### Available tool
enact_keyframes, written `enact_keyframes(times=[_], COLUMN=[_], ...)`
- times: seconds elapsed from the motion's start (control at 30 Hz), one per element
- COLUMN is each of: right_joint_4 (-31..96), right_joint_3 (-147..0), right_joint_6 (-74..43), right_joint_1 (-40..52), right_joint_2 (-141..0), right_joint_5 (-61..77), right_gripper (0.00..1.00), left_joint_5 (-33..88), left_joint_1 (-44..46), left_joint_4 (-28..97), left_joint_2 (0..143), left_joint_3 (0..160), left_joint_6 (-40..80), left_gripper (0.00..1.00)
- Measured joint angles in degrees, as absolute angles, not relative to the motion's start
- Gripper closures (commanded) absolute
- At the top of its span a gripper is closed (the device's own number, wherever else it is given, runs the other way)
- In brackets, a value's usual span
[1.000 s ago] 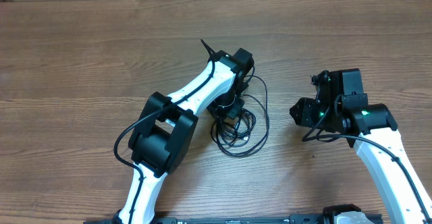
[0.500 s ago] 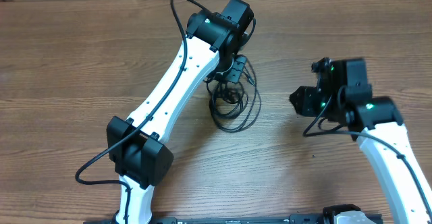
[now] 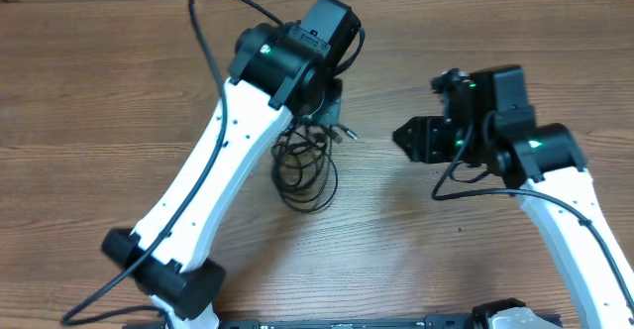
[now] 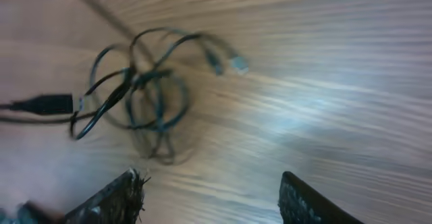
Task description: Untangle cables
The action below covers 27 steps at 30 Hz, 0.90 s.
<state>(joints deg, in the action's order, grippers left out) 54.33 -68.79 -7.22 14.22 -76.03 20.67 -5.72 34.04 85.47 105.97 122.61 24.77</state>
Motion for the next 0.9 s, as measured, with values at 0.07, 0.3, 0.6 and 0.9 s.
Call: enact_keyframes(times=[0.07,0.3,0.6,0.9], right_joint_4=[53.6,49.1,43.7,49.9], right_joint_3=[-68.8,-68.8,-68.8,-68.8], right_joint_6=[-7.2,-7.2,-8.0,-21.9], right_joint_1=[16.6,21.3,21.5,20.3], right_joint_2=[-77.7,-83.2,-89.4,-89.6], right_joint_5=[21.3,22.3,8.9,-14.8], right_gripper=[0.34,0.39,0.79,0.81], left_joint_5=[-3.4,0.8,2.4,-0.8], left_joint_1=[34.1,34.2,34.1,24.8], left_joint_4=[82.2,75.0,73.4,77.1], left_joint_2=[104.1,101.0,92.8,87.4], left_joint_3=[122.6,122.6,125.6,126.2], left_joint_6=[24.0,23.6,21.0,20.6], left_gripper=[0.96,0.96,0.96,0.96])
